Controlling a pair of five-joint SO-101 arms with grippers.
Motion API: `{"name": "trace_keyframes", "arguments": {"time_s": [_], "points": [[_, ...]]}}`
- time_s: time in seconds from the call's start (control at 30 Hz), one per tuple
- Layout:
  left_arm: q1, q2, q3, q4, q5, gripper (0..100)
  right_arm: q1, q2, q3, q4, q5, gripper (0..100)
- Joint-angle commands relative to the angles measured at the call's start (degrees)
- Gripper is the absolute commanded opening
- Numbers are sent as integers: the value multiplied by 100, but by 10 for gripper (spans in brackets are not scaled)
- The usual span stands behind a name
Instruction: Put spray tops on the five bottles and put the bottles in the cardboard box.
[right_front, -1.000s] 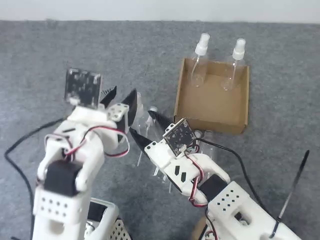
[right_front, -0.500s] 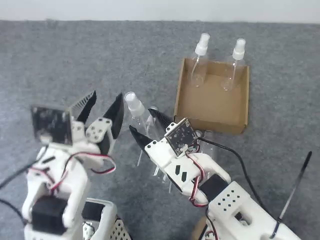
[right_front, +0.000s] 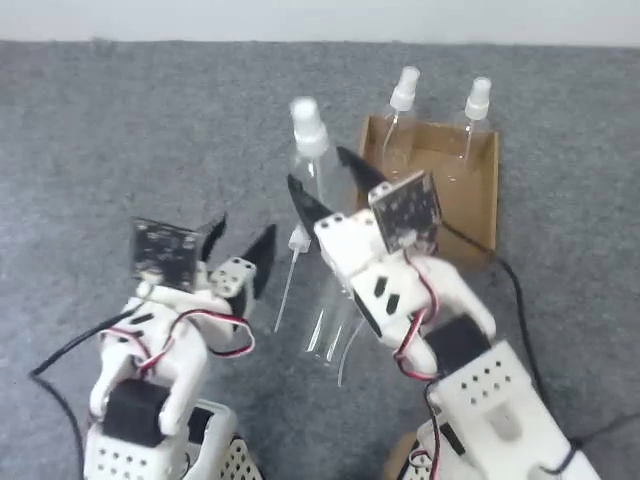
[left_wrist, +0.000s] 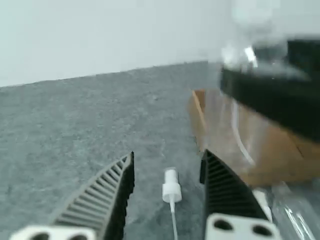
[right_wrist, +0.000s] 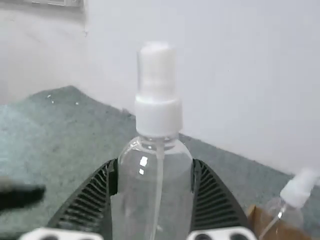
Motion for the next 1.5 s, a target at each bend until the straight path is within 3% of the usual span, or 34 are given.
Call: {"name": "trace_keyframes", "arguments": {"time_s": [0.0, 0.17, 0.33, 0.43, 0.9, 1.0, 1.27, 1.47], "points": [[404, -88, 180, -211, -176, 262, 57, 954, -1521, 400, -229, 6], [360, -88, 207, -299, -158, 313, 40, 1930, -2303, 1007, -642, 6], [-70, -44, 822, -1187, -185, 313, -382, 1851, -2734, 2018, -642, 6], [-88, -70, 927, -1266, -193, 312, -558, 1648, -2945, 2527, -642, 6], [-97, -44, 971, -1275, -193, 312, -505, 1376, -2875, 2923, -387, 6], [-97, -79, 1024, -1275, -193, 312, -171, 1393, -2998, 2905, -299, 6], [-79, -88, 1086, -1275, -193, 311, 1596, 1437, -3464, 2853, 695, 6], [-79, -88, 1095, -1275, -193, 311, 2167, 1402, -2716, 2229, 774, 6]]}}
